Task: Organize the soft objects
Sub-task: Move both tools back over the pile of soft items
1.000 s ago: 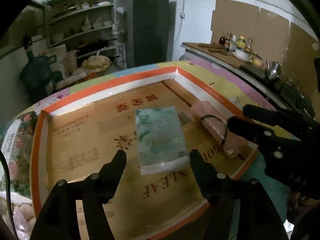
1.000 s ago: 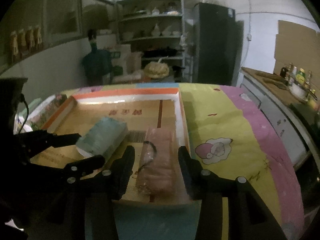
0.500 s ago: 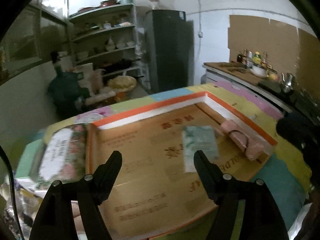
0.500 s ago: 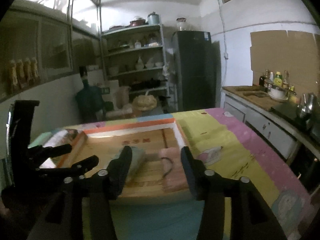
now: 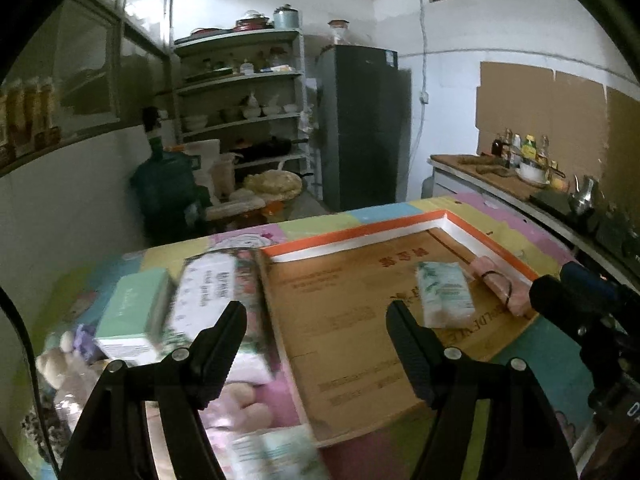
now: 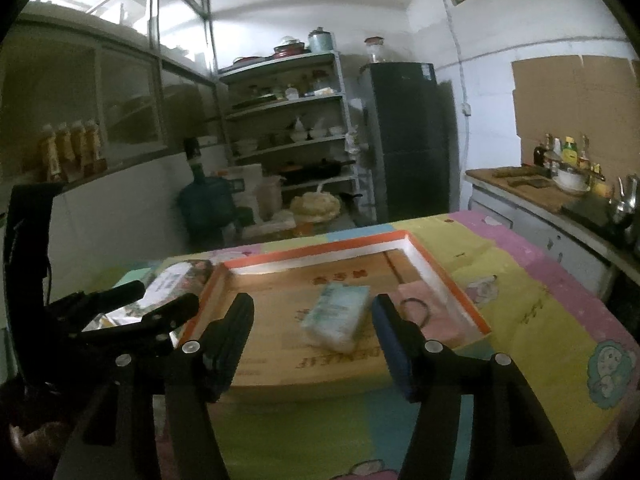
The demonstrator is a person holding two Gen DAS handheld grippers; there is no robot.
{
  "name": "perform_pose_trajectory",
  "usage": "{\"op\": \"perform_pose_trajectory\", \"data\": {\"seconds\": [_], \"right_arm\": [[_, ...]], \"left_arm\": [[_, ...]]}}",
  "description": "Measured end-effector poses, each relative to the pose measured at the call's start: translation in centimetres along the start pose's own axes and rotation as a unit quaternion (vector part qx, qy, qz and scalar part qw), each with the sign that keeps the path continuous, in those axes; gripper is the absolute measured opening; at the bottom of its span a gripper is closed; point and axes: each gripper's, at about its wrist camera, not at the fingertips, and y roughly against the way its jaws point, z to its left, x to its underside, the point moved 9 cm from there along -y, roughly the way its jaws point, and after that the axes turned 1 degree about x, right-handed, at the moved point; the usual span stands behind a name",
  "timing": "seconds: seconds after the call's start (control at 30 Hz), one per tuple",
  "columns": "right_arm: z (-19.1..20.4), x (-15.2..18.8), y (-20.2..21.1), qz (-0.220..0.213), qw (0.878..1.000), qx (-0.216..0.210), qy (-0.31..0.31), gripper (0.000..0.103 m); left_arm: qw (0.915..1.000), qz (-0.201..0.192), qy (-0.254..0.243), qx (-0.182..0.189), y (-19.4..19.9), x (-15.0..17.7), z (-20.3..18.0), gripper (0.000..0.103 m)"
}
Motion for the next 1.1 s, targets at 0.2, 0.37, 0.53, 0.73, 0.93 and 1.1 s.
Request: {"op": "perform_pose_trajectory", "data": {"seconds": [0.2,0.37,0.53,0.73,0.93,1.1], "right_arm": [[2.9,-0.1,0.2,0.003,1.000,-0.013,0.009,0.073],[5.7,0.0,-0.1,0.009,0.999,-0.028,0.021,0.073],[8.7,0.2,-0.3,0.013,0.998,-0.046,0.035,0.073],[12.3,1.0,-0.6,0.022,0.996,-0.071,0.052,0.073],[15.9,1.5,-0.8,0.031,0.992,-0.095,0.073,0.073],[19.1,2.3,-1.1,0.040,0.988,-0.117,0.091,0.073]], "left_arm": [[0.9995,-0.009,0.020,-0.023,2.1,0.6,3.5,0.072],[0.9985,-0.011,0.039,-0.036,3.5,1.2,6.7,0.072],[0.9973,-0.010,0.055,-0.048,4.5,2.0,9.5,0.072],[0.9952,-0.009,0.074,-0.064,5.6,3.0,12.9,0.072],[0.9923,-0.006,0.094,-0.080,6.7,4.3,16.1,0.072],[0.9881,-0.002,0.120,-0.096,7.5,5.8,19.4,0.072]]}}
